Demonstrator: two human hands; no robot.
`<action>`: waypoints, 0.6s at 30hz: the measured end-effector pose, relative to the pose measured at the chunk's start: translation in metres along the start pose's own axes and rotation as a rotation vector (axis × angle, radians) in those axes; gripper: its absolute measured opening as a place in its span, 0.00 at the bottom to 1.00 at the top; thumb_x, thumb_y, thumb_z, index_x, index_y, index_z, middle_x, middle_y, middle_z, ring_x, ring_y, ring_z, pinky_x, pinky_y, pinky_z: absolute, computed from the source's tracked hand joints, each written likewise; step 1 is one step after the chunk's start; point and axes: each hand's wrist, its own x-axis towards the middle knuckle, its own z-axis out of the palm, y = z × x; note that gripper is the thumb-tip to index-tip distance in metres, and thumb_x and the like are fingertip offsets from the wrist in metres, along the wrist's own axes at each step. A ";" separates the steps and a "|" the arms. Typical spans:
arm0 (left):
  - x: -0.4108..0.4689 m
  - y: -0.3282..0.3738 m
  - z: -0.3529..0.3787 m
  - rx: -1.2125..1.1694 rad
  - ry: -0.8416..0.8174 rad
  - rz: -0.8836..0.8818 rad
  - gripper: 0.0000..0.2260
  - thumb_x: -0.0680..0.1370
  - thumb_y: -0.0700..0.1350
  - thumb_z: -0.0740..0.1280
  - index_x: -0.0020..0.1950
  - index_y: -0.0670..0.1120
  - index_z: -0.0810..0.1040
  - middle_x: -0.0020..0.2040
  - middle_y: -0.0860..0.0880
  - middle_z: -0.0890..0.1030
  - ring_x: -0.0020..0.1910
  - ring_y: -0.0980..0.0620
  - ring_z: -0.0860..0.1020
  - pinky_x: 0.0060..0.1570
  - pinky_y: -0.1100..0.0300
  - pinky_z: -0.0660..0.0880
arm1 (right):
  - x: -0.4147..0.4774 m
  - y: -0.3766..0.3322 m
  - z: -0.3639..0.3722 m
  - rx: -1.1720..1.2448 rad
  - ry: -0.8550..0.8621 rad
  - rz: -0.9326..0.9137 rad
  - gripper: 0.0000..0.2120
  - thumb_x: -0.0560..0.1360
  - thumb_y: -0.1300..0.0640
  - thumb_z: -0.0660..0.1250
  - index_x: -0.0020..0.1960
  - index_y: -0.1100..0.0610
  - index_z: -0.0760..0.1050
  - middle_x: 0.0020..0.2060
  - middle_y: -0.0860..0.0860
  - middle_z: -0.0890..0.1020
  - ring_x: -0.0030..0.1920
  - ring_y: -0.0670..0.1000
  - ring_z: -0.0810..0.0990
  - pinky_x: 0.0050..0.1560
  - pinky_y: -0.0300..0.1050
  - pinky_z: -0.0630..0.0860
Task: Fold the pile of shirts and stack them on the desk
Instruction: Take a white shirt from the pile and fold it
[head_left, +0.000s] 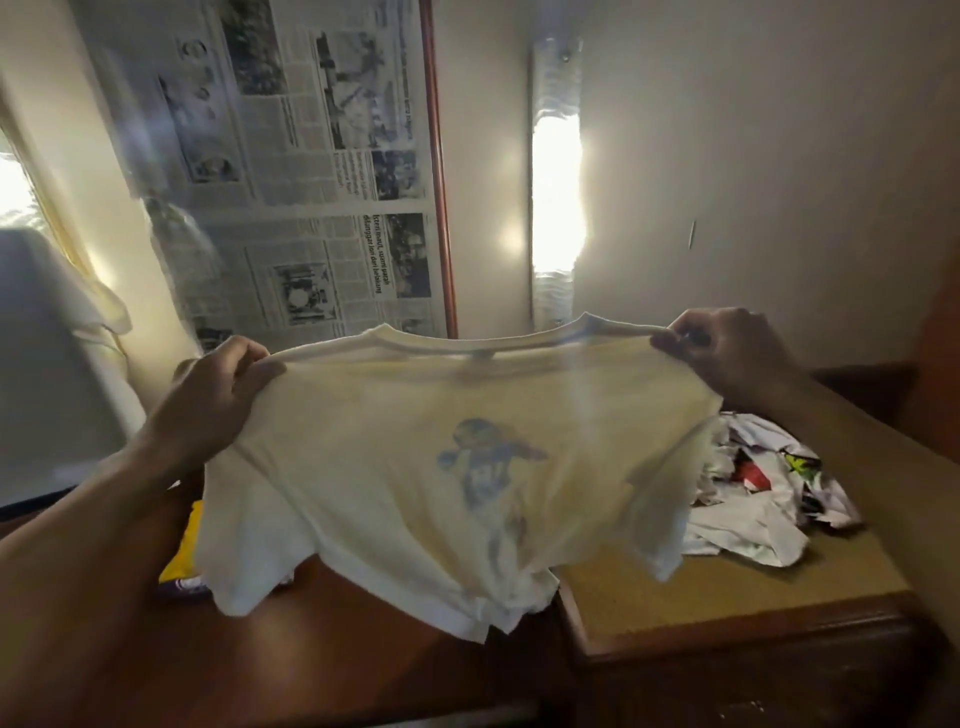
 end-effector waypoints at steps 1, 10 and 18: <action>-0.006 0.008 -0.007 0.012 0.008 -0.003 0.20 0.77 0.65 0.58 0.51 0.50 0.78 0.45 0.48 0.81 0.46 0.42 0.78 0.48 0.49 0.71 | -0.007 0.002 -0.010 0.024 -0.020 0.000 0.07 0.78 0.48 0.71 0.44 0.50 0.80 0.38 0.52 0.81 0.39 0.52 0.77 0.36 0.43 0.66; -0.068 0.067 -0.057 0.047 -0.059 0.026 0.22 0.76 0.67 0.57 0.50 0.50 0.76 0.44 0.50 0.81 0.45 0.44 0.78 0.48 0.46 0.74 | -0.079 0.018 -0.073 -0.028 -0.017 0.060 0.17 0.82 0.42 0.63 0.43 0.54 0.78 0.35 0.53 0.78 0.41 0.55 0.74 0.43 0.45 0.65; -0.111 0.098 -0.103 -0.003 -0.078 -0.013 0.17 0.79 0.63 0.65 0.43 0.50 0.77 0.36 0.50 0.81 0.38 0.48 0.77 0.42 0.54 0.71 | -0.128 0.018 -0.123 0.199 -0.211 0.084 0.21 0.81 0.43 0.65 0.42 0.60 0.79 0.33 0.53 0.80 0.31 0.49 0.75 0.34 0.43 0.72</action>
